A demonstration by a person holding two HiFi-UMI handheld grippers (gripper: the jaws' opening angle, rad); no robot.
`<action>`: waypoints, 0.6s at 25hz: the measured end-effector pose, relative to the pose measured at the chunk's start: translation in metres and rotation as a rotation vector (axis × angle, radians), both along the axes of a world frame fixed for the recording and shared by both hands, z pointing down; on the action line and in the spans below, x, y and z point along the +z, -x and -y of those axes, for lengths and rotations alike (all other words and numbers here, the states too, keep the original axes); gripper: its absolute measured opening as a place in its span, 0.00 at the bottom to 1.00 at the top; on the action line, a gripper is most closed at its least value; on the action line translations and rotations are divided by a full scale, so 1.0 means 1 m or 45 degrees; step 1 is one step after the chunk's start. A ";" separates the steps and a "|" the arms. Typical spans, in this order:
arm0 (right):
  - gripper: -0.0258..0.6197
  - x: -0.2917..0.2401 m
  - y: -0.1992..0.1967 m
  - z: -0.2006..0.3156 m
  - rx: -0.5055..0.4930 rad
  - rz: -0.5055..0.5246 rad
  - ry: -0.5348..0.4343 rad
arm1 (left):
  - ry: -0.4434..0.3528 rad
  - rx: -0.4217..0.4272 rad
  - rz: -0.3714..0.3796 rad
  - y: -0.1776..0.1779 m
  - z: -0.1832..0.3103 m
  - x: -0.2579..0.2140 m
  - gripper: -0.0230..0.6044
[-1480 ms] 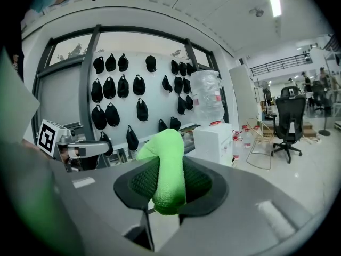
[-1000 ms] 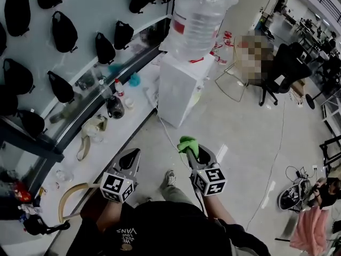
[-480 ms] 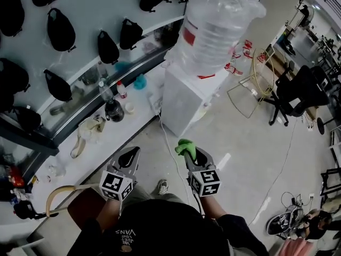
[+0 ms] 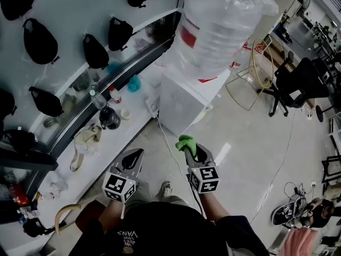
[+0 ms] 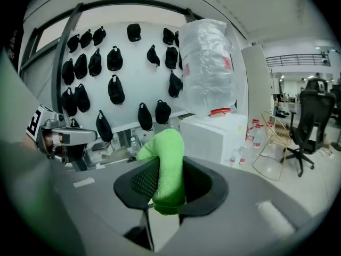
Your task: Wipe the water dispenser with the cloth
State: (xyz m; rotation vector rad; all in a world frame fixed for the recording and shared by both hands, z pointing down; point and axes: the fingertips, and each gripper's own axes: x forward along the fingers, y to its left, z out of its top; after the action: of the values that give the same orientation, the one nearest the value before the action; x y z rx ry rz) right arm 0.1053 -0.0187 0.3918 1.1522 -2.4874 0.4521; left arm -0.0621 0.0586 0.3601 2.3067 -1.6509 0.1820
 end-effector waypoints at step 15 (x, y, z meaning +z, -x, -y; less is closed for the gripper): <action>0.22 0.074 0.128 0.130 0.226 -0.125 0.014 | 0.052 0.301 0.001 0.117 0.114 0.052 0.04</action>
State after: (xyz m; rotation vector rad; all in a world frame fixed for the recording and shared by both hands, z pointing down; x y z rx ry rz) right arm -0.0224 -0.1483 0.4656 1.3633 -2.3073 0.4451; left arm -0.1794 -0.0551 0.4120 2.4659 -1.3574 0.2640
